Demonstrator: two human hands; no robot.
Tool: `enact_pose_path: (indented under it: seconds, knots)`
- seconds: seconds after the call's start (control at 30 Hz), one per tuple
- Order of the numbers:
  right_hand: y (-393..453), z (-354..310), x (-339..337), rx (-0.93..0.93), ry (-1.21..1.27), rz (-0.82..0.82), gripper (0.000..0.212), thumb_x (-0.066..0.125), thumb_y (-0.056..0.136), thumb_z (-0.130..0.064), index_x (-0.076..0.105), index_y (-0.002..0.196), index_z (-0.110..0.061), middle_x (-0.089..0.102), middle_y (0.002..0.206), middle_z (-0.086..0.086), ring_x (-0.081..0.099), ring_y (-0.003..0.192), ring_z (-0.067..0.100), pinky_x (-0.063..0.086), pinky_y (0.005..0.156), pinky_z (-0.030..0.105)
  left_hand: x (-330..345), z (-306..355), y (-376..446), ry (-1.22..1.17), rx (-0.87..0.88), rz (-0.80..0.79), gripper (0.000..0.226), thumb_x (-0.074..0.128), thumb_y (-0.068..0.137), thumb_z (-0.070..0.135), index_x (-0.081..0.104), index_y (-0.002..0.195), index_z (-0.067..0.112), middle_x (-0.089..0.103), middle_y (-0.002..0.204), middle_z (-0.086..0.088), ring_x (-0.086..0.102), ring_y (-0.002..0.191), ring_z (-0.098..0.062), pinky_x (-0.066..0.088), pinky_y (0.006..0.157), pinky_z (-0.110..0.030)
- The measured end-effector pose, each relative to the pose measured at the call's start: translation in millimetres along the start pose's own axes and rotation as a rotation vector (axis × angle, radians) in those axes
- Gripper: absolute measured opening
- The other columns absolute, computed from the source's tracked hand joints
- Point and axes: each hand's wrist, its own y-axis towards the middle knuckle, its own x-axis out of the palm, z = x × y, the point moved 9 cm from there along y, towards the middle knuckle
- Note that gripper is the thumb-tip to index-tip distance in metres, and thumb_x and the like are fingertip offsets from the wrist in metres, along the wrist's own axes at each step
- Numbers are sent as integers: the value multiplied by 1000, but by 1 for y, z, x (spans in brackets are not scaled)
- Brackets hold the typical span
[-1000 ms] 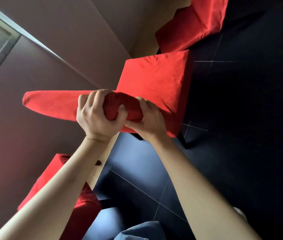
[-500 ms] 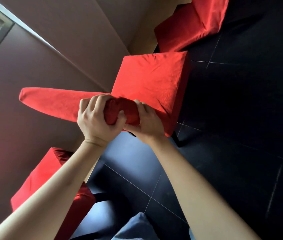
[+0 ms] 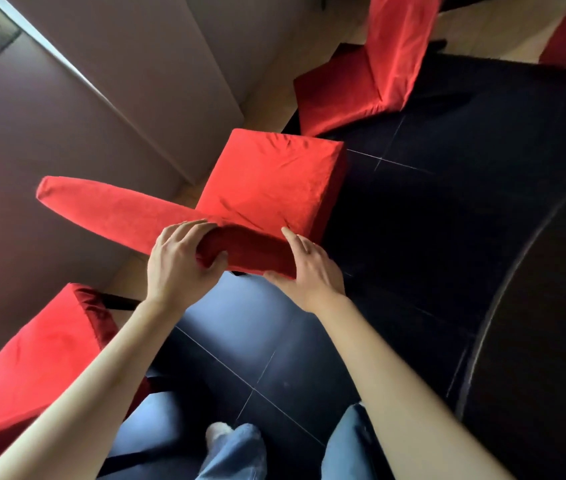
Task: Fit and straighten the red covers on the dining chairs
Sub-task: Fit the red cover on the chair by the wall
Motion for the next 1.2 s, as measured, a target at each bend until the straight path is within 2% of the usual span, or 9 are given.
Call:
enact_pose_path:
  seconds: [0.2,0.37,0.53,0.97,1.2]
  knots:
    - [-4,11,-41,38,-4,-12,86,57,84,-61,11,152,-34,33,152,2,37,134,27,41,96,42,-3,0,7,32,-100,-99,58,59,69,46,65,119,18,67,117,-4,57,109,-34,43,95,-44]
    - [9,8,-73,50,4,24,86,58,83,-59,10,151,-36,34,152,4,38,133,28,42,96,41,-21,10,31,-48,-90,-45,63,63,67,44,63,124,17,65,121,-6,56,113,-34,40,97,-45]
    - [43,2,-104,61,-25,63,86,57,83,-60,8,151,-38,35,152,6,41,132,29,42,94,40,-37,13,72,-130,-67,0,68,50,68,54,62,127,21,64,123,-2,54,118,-30,37,101,-43]
    - [169,-7,-180,130,-101,91,88,55,79,-65,1,147,-47,33,153,0,40,134,24,39,97,39,-20,-7,223,-286,-70,27,70,48,68,59,61,126,21,63,124,-1,54,119,-27,35,103,-45]
    - [244,25,-239,134,-112,94,87,51,77,-67,2,146,-48,34,153,-3,40,134,22,39,98,39,11,29,310,-339,-112,34,60,60,71,47,61,125,22,66,118,-3,55,114,-29,36,99,-44]
